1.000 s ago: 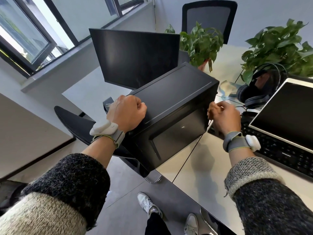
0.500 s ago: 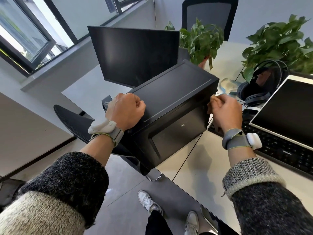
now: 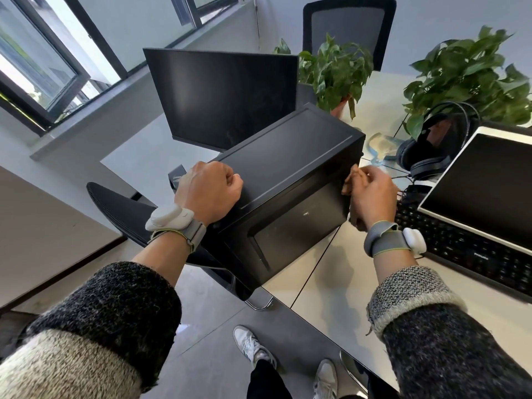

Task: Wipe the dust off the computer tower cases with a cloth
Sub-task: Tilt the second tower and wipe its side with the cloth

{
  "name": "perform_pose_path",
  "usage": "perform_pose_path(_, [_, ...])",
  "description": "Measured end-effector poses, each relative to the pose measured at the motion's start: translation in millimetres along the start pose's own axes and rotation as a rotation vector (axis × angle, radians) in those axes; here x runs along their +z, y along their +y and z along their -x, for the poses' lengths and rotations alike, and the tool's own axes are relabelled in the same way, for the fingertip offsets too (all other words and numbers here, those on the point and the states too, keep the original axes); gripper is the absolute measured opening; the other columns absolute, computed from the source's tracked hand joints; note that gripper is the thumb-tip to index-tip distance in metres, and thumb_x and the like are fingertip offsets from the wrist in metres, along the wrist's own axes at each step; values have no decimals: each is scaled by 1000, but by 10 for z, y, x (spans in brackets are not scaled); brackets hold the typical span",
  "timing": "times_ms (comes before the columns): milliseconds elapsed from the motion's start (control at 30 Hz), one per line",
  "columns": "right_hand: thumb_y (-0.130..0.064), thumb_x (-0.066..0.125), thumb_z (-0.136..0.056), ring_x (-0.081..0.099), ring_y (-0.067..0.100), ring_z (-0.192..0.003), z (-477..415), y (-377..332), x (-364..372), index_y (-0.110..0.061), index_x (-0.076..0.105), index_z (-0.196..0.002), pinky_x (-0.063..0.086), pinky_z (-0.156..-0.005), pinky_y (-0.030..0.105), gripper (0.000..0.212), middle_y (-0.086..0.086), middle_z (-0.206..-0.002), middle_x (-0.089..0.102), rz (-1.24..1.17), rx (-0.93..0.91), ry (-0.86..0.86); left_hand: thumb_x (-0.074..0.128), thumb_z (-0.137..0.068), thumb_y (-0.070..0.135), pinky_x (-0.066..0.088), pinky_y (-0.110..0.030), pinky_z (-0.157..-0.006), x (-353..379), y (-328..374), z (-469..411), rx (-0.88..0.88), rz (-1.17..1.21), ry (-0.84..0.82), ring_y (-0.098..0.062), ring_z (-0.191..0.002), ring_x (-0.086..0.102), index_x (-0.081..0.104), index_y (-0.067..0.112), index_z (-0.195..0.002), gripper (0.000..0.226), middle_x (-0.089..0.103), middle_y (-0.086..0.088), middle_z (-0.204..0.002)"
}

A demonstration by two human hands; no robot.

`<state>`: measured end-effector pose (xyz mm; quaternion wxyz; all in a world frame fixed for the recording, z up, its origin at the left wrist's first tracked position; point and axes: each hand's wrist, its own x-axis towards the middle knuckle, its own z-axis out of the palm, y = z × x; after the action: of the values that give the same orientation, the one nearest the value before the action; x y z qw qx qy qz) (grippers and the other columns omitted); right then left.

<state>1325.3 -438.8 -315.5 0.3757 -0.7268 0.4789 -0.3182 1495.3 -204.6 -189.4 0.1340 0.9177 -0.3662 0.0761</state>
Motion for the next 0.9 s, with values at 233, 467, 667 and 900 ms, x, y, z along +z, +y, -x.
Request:
perform_pose_path(233, [-37, 61, -101, 54, 33, -81, 15, -58, -11, -13, 71, -86, 42, -72, 36, 29, 7, -79, 66, -58, 10, 19, 55, -96, 26, 26, -21, -49, -13, 7, 4, -1, 3, 1, -15, -49, 45, 45, 18, -51, 46, 47, 0, -52])
perform_pose_path(467, [-33, 64, -98, 65, 41, -93, 68, 99, 61, -11, 74, -94, 48, -76, 38, 24, 15, -90, 73, 31, 52, -9, 55, -94, 27, 27, -22, -50, 21, -17, -2, 2, 15, 5, -16, -49, 46, 47, 16, -52, 45, 49, -3, -52])
perform_pose_path(667, [-27, 67, -98, 56, 24, -81, 235, -111, 99, -13, 73, -97, 36, -71, 29, 15, -1, -82, 64, -83, -40, 99, 55, -95, 29, 31, -23, -52, 30, -28, -15, -1, 23, 4, -16, -48, 47, 47, 16, -52, 45, 48, -2, -51])
perform_pose_path(900, [-32, 66, -100, 63, 33, -85, 233, 17, 157, -16, 70, -89, 38, -70, 31, 20, 8, -83, 70, -82, 74, 51, 56, -96, 27, 27, -21, -49, 0, -9, -7, 0, 7, 9, -14, -48, 45, 44, 18, -52, 47, 47, 0, -52])
